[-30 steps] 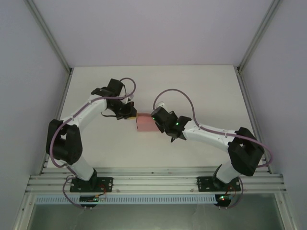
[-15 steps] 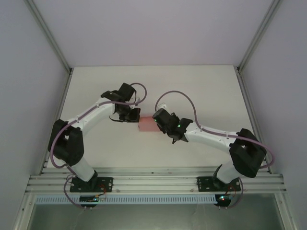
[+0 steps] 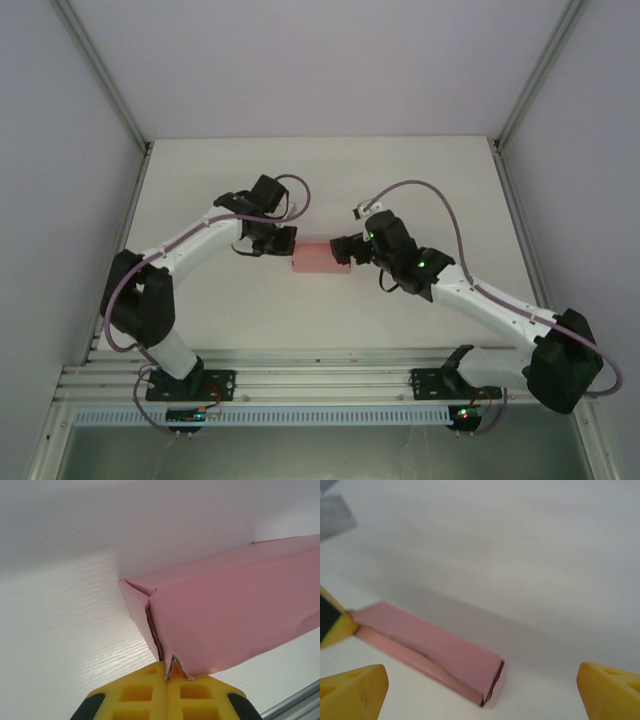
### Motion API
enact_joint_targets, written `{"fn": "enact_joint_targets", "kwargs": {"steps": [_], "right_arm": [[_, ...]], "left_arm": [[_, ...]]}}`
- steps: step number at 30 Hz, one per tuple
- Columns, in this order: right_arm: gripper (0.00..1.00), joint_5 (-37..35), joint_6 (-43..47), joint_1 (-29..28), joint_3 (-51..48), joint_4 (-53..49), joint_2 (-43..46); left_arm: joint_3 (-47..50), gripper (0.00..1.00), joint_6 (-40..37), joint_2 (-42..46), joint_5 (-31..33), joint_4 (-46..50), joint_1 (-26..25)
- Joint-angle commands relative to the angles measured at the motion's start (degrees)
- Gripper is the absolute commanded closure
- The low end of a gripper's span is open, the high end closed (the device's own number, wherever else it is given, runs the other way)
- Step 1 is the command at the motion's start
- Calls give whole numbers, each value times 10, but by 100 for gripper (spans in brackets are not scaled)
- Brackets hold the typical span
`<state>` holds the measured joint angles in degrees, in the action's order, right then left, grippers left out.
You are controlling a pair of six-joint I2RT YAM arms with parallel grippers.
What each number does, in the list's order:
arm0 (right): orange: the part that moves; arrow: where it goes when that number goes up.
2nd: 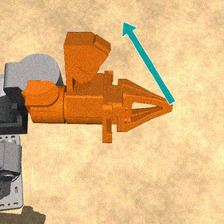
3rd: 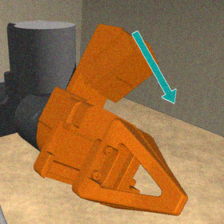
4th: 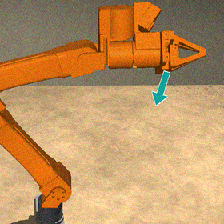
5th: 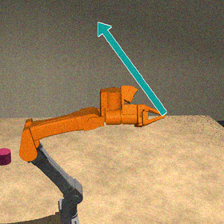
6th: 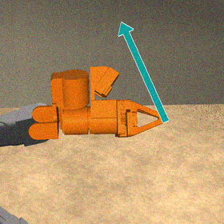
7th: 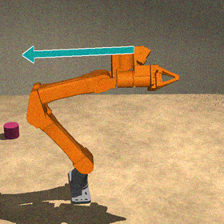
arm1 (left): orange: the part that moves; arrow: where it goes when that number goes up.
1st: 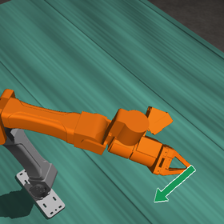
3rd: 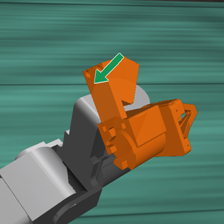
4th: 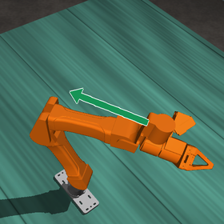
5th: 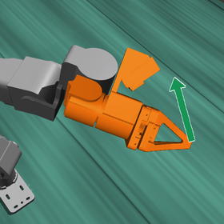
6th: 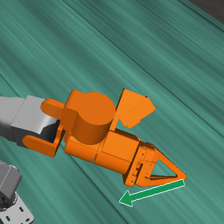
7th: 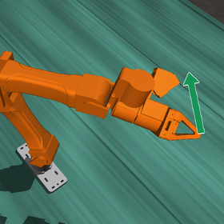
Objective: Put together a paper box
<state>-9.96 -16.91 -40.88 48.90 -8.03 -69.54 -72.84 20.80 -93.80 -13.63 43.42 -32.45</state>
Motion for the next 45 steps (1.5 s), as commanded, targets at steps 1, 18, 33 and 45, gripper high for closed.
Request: {"fn": "enact_joint_targets", "kwargs": {"steps": [1,18,33,45], "right_arm": [[6,51,-37,25,13,11,-42],[45,68,-147,49,-51,9,-128],[47,74,-151,50,-71,28,-139],[55,174,-86,73,-174,192,-162]], "left_arm": [[24,100,-10,-14,21,29,-10],[27,45,10,111,-14,4,-4],[115,47,101,10,-214,-237,85],[278,100,133,-13,-255,-412,95]]}}
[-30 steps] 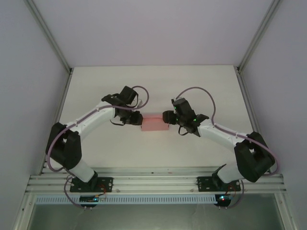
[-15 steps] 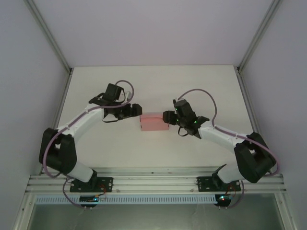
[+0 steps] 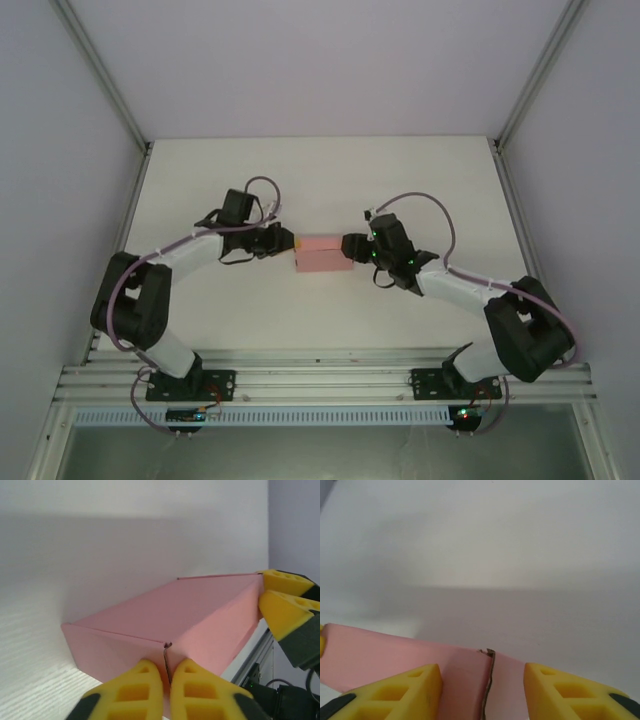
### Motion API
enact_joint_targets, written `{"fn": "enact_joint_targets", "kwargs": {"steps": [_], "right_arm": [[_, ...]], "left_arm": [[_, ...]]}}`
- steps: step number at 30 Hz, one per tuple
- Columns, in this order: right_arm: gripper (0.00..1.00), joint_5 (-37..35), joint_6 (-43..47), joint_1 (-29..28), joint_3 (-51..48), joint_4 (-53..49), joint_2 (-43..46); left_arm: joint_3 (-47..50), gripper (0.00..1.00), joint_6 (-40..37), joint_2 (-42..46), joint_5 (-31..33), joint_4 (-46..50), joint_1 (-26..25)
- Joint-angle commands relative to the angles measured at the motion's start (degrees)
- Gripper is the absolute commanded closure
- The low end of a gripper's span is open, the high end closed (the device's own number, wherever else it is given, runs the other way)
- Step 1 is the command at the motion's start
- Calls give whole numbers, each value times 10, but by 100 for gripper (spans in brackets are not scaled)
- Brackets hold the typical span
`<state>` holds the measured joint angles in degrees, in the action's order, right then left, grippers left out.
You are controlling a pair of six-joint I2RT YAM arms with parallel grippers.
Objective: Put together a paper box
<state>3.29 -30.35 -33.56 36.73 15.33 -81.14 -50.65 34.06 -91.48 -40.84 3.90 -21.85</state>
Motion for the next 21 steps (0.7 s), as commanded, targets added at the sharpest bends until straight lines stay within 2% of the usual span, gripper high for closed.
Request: {"fn": "enact_joint_targets", "kwargs": {"steps": [1,3,6,10,12,18,21], "right_arm": [[57,46,66,0,-58,-29,-50],[62,66,106,0,-73,-2,-61],[77,79,114,2,-100,53,-80],[80,79,99,9,-115,79,-100],[85,89,93,10,-114,90,-107],[88,77,72,11,-109,76,-83],[82,56,70,10,-91,42,-64]], "left_arm": [[69,100,-7,-38,16,-32,-11],[86,100,-26,-41,28,-41,-12],[110,100,-56,-46,59,-47,-13],[132,100,-66,-48,72,-70,-14],[122,100,-72,-53,79,-55,-15],[104,100,-73,-42,87,-35,-20],[91,96,-70,-27,92,-16,-21]]}}
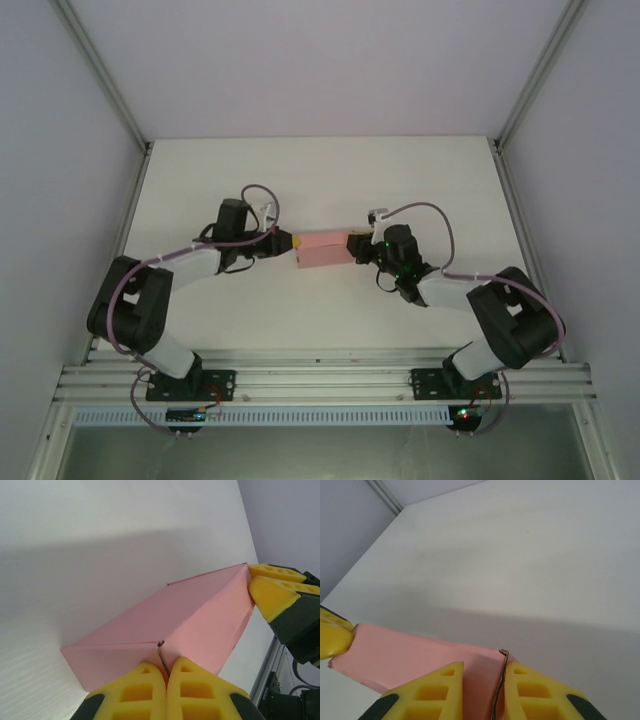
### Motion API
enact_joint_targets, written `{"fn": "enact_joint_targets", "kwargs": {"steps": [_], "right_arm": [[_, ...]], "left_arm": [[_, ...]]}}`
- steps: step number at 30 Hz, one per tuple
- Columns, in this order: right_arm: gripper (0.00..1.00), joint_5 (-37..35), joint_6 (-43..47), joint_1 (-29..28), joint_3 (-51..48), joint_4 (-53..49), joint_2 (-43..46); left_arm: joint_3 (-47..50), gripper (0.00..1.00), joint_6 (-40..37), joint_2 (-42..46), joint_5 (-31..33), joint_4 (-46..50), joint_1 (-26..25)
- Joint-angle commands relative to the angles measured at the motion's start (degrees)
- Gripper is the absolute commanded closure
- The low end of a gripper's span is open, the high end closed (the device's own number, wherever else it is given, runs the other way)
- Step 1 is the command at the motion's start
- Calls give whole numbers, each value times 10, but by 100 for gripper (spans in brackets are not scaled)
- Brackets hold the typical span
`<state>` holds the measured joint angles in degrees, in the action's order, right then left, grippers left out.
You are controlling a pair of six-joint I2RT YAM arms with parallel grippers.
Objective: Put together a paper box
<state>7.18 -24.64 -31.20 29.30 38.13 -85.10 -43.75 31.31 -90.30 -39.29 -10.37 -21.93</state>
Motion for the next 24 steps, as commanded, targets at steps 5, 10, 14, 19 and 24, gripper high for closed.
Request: {"fn": "enact_joint_targets", "kwargs": {"steps": [5,10,14,19,24], "right_arm": [[71,-9,-9,-14,57,-305,-4],[54,-32,-16,-9,143,-400,18],[45,-52,-12,-1,214,-492,19],[32,-35,9,11,255,-530,29],[7,-20,46,17,272,-540,61]], "left_arm": [[-26,79,-50,-7,107,182,-21],[-90,64,-68,24,142,234,-21],[-138,44,-72,41,168,262,-19],[-174,8,-88,79,191,277,-14],[-184,0,-91,134,285,323,-6]]}}
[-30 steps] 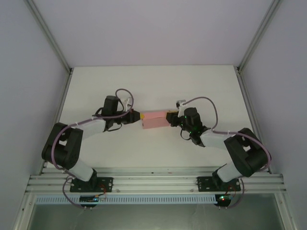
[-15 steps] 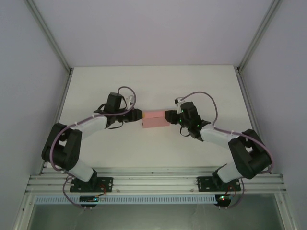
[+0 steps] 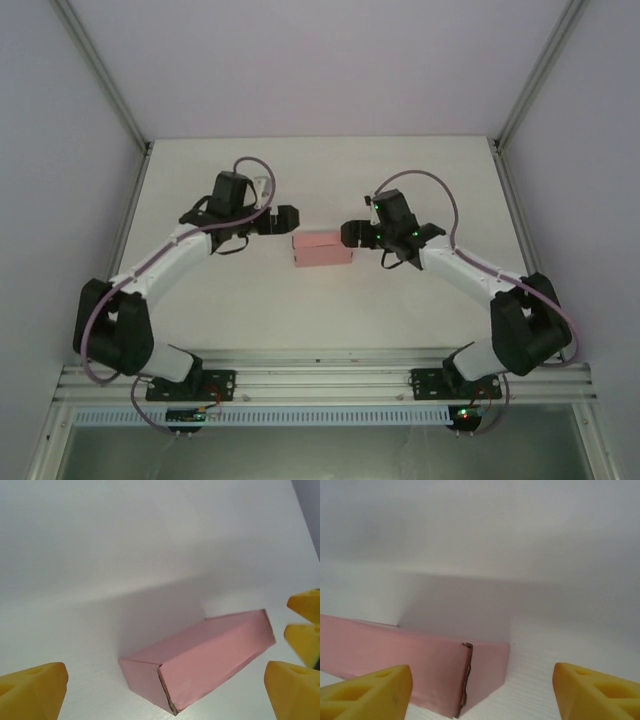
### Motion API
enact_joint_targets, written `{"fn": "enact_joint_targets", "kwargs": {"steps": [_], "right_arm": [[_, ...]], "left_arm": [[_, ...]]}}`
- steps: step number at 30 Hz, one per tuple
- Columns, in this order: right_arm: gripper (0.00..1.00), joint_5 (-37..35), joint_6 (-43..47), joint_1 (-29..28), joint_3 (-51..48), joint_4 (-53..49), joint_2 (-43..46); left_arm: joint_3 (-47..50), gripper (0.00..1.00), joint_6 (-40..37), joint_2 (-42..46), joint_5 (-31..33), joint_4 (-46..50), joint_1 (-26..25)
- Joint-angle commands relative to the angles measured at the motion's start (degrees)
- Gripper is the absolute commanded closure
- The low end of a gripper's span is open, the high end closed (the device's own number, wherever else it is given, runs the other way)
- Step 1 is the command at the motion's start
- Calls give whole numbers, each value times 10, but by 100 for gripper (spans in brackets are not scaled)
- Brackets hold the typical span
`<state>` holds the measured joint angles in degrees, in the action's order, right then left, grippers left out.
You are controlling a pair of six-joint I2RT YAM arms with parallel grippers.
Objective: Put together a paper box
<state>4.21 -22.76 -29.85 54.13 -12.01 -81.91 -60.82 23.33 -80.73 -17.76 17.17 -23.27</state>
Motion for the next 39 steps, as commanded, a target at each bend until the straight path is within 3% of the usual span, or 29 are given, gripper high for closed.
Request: {"fn": "enact_joint_targets", "kwargs": {"steps": [1,4,6,10,14,21,24,34,39], "right_arm": [[7,14,39,5,26,-40,35],[1,36,97,9,41,-47,49],[1,65,176,10,54,-54,52],[1,128,406,-1,98,-103,37],[1,218,647,-16,158,-237,-2],[1,191,831,-51,311,-412,-134],[1,138,846,-70,361,-412,-194],[1,114,846,-85,465,-430,-335],[9,83,828,-106,465,-425,-379]], "left_arm": [[-1,0,-12,56,100,52,10],[50,0,-9,109,184,52,21],[90,0,2,141,195,47,41],[176,0,24,208,184,13,72],[222,0,30,242,182,-6,82],[236,0,23,251,187,3,86],[239,0,27,261,185,5,86],[250,0,24,273,190,5,87],[253,0,23,275,193,9,87]]}}
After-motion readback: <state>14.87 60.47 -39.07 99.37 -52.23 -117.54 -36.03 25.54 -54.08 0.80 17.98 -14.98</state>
